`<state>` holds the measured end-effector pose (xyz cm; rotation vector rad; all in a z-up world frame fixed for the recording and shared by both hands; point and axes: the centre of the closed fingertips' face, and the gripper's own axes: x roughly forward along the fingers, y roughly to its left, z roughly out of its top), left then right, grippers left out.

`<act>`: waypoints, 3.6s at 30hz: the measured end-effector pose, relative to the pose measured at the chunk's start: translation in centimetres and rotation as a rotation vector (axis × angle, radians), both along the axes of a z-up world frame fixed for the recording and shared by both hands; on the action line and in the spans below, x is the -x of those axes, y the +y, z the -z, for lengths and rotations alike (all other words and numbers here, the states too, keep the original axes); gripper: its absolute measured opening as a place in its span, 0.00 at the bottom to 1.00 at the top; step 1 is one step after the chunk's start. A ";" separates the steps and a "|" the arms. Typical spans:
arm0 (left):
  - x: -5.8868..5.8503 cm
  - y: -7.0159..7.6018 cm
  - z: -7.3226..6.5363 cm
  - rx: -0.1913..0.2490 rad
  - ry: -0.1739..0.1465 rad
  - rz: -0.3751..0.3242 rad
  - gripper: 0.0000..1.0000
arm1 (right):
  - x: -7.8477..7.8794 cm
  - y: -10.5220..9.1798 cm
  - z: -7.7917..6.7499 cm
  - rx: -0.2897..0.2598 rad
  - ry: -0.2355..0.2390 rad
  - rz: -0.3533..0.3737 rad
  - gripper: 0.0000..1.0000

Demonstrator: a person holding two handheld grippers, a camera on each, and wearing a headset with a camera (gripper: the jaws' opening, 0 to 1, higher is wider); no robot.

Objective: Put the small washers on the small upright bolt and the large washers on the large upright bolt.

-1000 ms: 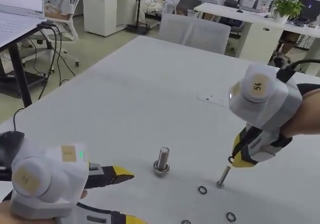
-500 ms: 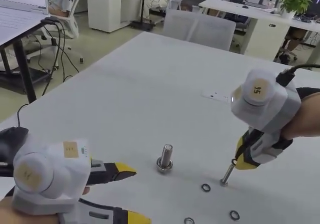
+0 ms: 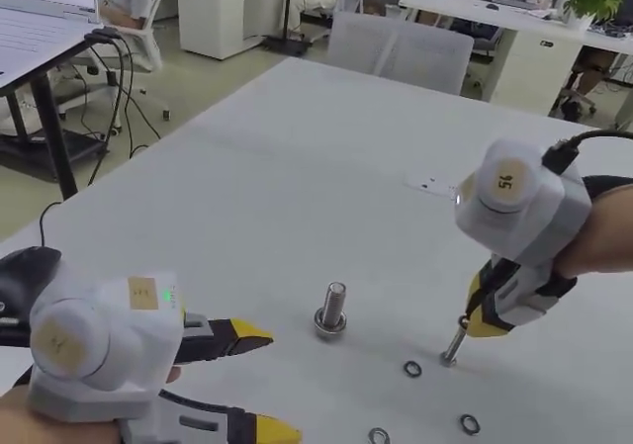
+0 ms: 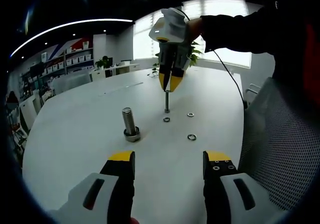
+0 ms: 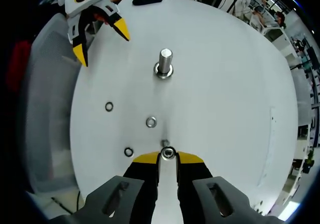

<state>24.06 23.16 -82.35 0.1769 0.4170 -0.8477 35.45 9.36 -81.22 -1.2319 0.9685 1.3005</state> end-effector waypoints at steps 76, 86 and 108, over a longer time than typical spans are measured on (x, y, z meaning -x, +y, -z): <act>-0.2 0.2 0.2 -0.003 0.010 -0.006 0.53 | -0.2 2.4 3.8 -0.086 0.048 -0.009 0.48; -0.2 0.2 0.1 -0.001 0.004 -0.008 0.53 | 1.0 3.8 3.7 -0.081 0.065 -0.058 0.48; -0.3 0.1 -0.2 0.002 0.000 -0.008 0.53 | 2.1 3.8 5.6 0.013 0.075 -0.114 0.30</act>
